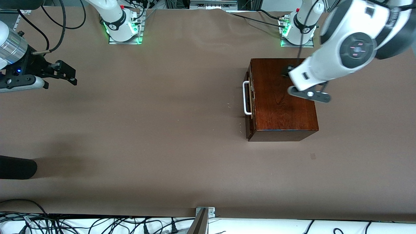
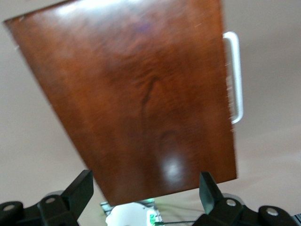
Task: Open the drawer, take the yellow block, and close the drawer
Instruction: 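Reach the left gripper to the white drawer handle of the box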
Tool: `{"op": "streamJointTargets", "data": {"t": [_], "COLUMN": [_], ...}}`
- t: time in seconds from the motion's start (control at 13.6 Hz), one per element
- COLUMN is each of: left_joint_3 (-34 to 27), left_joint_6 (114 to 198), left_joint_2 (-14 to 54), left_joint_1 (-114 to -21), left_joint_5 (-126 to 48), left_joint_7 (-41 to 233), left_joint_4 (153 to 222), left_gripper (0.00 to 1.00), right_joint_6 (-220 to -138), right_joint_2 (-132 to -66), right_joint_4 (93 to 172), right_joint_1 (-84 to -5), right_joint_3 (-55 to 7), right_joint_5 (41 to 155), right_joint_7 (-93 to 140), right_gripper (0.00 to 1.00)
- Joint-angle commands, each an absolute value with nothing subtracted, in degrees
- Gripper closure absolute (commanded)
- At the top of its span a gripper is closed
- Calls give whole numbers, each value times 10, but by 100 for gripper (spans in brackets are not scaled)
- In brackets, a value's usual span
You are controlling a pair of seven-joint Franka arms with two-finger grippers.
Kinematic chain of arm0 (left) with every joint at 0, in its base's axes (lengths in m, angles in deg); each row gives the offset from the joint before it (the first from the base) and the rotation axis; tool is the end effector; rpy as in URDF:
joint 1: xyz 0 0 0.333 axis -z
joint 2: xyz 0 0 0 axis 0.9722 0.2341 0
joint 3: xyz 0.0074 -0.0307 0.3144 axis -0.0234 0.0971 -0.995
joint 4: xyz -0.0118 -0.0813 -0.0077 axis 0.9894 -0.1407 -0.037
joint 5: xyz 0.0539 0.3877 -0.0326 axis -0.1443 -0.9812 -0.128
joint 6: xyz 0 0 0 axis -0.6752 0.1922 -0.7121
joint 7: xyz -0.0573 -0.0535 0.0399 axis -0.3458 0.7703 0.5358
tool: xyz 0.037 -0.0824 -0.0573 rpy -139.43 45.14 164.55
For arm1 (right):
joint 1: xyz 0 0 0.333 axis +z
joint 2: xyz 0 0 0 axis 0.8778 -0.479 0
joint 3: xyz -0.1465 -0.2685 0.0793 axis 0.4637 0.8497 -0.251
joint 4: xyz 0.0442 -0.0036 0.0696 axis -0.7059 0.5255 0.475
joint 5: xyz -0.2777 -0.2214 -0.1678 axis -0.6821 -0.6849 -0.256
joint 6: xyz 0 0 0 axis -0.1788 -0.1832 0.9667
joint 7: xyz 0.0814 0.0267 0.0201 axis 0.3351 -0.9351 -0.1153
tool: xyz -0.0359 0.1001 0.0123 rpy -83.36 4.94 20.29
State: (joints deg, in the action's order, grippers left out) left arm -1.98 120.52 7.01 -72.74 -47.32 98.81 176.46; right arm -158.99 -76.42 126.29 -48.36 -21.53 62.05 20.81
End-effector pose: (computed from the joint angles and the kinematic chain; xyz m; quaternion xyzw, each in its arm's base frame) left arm 0.5447 -0.2190 0.5056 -0.9772 0.1245 0.1722 0.0051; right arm 0.5644 0.0538 0.6000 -0.9977 -0.0662 -0.0123 0.0107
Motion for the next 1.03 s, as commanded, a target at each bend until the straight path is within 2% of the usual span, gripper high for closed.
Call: {"op": "streamJointTargets", "data": {"t": [0.0, 0.51, 0.73, 0.95], "left_joint_3": [-20, -19, -19, -19], "left_joint_6": [1197, 1302, 1377, 1419], "left_joint_2": [146, 222, 224, 224], "left_joint_1": [-677, -561, -542, -542], "left_joint_5": [-475, -565, -581, -608], "left_joint_7": [1042, 1216, 1244, 1257], "left_joint_4": [1683, 1691, 1751, 1794], "left_gripper": [0, 0, 0, 0], "right_joint_6": [-1580, -1581, -1581, -1581], "right_joint_2": [-763, -763, -764, -763], "right_joint_4": [1258, 1258, 1257, 1257], "right_joint_1": [-483, -485, -485, -485], "right_joint_3": [-215, -213, -213, -213], "right_joint_5": [618, 618, 618, 618], "right_joint_7": [202, 202, 207, 207], "right_gripper": [0, 0, 0, 0]}}
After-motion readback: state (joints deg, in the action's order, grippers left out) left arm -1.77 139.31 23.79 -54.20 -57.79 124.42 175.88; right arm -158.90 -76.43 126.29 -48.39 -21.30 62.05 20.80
